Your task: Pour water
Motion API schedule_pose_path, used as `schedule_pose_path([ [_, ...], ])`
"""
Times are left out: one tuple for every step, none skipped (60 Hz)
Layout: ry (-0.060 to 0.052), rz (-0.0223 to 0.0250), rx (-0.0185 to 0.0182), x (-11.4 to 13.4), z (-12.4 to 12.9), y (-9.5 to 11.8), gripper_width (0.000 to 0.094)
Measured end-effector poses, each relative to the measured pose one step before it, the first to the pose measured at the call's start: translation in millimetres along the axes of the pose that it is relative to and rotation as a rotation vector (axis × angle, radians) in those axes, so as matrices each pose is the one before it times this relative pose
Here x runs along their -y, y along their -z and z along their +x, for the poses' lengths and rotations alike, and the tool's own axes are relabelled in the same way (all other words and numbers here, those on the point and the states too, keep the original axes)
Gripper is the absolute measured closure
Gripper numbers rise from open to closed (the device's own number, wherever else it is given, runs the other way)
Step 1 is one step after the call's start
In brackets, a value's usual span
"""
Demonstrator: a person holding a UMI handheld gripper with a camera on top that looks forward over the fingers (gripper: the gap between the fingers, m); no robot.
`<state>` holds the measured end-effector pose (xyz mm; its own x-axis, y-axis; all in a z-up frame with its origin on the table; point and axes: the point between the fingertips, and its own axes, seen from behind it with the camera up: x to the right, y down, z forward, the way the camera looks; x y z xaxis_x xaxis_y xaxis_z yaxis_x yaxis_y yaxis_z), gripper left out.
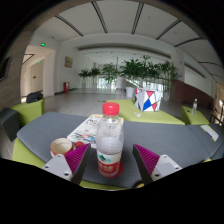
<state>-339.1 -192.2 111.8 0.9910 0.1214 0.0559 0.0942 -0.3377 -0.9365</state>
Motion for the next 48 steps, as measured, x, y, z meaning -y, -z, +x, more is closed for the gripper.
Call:
schedule_pose_path([
  [0.0027,0.00208,-0.00463,2.17,0.58,5.97,0.0073],
  [0.0039,0.0009,-0.00394,1.76,-0.1,6.89,0.0076],
  [0.0036,0.00065,-0.00321,1.72,-0.39,6.96,0.0077],
  [0.0015,0.00126,-0.00334,1.74,-0.25,6.61,0.0078],
  [-0.0003,0.00107,-0.00465,1.56,-0.07,6.55,0.0079],
  [-0.0009,-0.0002,-0.00489,0.68,0.96,5.08,0.0077],
  [-0.0018,-0.0019,-0.00379,0.27,-0.74,9.83,0.008],
  [-0.0015,-0.00325,-0.00213,0.56,-0.82,7.35,0.0078],
  [-0.0029,-0.0043,-0.0014,0.14,-0.91,7.93,0.0079],
  [-0.005,-0.00428,-0.00313,-0.27,-0.12,7.9,0.0081],
  [-0.0067,-0.00386,-0.00404,-0.4,0.13,7.87,0.008],
  [-0.0073,-0.00353,-0.00344,-0.18,-0.1,8.22,0.0081],
  [-0.007,-0.00405,-0.00237,0.37,-0.77,6.15,0.0081],
  [-0.0057,-0.00256,-0.00147,-1.52,-0.56,8.95,0.008],
  [-0.0039,-0.00306,-0.00306,-0.83,-0.16,8.01,0.0081],
  [-0.0029,-0.00201,-0.00552,-0.5,0.22,8.2,0.0079],
  [-0.0024,-0.00148,-0.0071,-0.68,0.88,8.45,0.008],
  [-0.0017,-0.00187,-0.0078,-0.77,0.93,8.37,0.008],
  [-0.0004,-0.00219,-0.0071,-0.88,0.86,8.14,0.0079],
  [0.001,-0.00324,-0.00723,0.27,2.22,9.04,0.0079],
  [-0.0008,0.00066,-0.00738,-0.97,-1.65,7.69,0.0079],
  [-0.0023,0.0008,-0.0059,-0.2,0.56,7.6,0.008],
  [-0.0018,0.00114,-0.00175,-0.18,-0.22,7.17,0.008],
  [0.0,0.00113,0.00301,-0.08,-1.46,7.26,0.0082],
  [0.0011,0.00066,0.00448,-0.3,-1.46,7.43,0.0083],
  [0.0001,0.00052,0.00231,-0.39,-1.13,7.21,0.0081],
  [-0.0019,0.0012,-0.00059,-0.16,-0.38,7.48,0.008],
  [-0.0017,0.0014,0.00058,0.92,1.23,6.63,0.0081],
  [-0.0006,0.00248,0.00261,-0.43,-1.64,6.4,0.0084],
  [0.0009,0.00232,0.00356,0.68,-0.71,7.18,0.0086],
  [0.0007,0.00149,0.00355,-0.4,-1.38,6.37,0.0086],
  [0.0,0.00068,0.00217,-0.25,-0.63,6.5,0.0083],
  [0.0002,0.00068,0.00109,-0.6,-0.6,5.85,0.0082],
  [0.0006,0.00024,0.00099,-0.6,-0.8,5.73,0.0083],
  [0.0,0.00104,0.00113,0.01,-0.16,5.38,0.0083],
  [-0.0017,0.00195,0.00152,0.16,-0.94,5.72,0.0079],
  [-0.0032,0.00227,0.00115,1.37,-0.43,3.01,0.0081],
  [-0.0018,0.00192,0.00243,0.73,-0.25,2.95,0.0081],
  [0.0,0.00283,0.00242,-0.53,-1.0,6.89,0.0079],
  [0.0007,0.00125,0.00167,-0.32,-0.19,4.0,0.0083],
  [-0.0006,0.00083,0.00111,-0.09,-0.42,4.04,0.0083],
  [-0.0012,0.00118,0.00085,0.0,-0.43,3.62,0.0084],
  [-0.0002,0.00178,0.00095,0.05,-0.71,3.83,0.0083],
  [0.001,0.00155,0.001,0.3,-0.31,3.68,0.0079],
  [0.002,-0.00023,0.00071,-0.36,-0.12,3.44,0.0079],
  [0.0012,0.00022,0.0006,-0.21,-0.29,3.33,0.008],
  [0.0011,-0.00031,-0.00012,0.34,-0.29,1.37,0.0081],
  [0.0014,-0.0001,-0.00004,-0.75,-0.09,3.26,0.0085],
])
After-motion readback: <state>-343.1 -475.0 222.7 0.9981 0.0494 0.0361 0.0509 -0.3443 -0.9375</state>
